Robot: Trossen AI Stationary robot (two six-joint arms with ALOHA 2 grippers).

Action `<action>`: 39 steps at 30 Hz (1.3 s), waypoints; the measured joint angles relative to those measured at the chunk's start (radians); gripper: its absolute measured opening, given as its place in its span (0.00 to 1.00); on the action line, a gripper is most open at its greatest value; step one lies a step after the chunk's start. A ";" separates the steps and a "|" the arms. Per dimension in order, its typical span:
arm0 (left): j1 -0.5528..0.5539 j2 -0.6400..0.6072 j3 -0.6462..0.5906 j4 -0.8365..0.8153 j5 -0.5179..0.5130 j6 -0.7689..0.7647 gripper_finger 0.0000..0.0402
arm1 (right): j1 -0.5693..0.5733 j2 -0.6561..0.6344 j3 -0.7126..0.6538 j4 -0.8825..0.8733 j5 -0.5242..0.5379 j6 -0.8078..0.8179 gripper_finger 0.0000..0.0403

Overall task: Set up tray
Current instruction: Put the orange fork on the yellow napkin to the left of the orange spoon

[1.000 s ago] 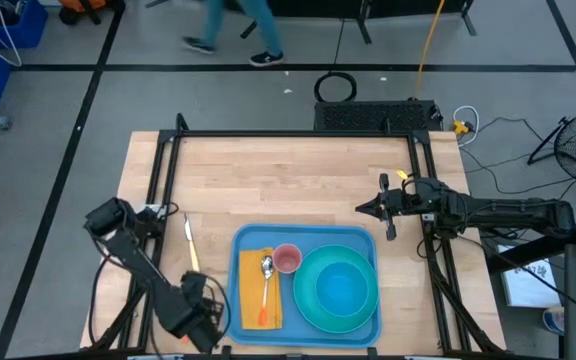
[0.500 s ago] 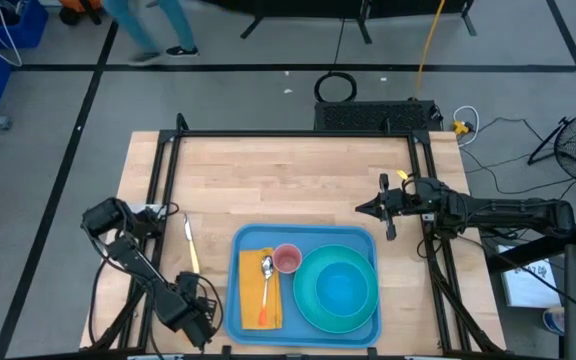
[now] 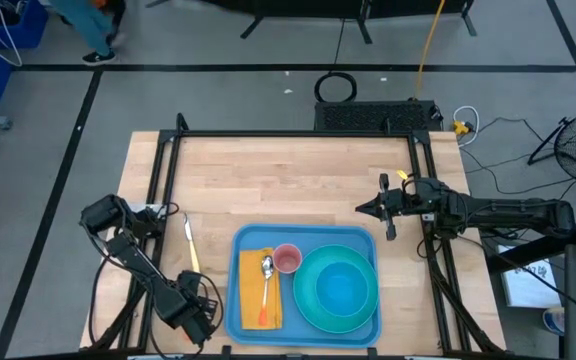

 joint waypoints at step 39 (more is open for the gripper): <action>-0.042 -0.151 -0.161 0.149 -0.164 -0.128 0.52 | 0.000 0.000 0.000 -0.001 0.000 0.000 0.00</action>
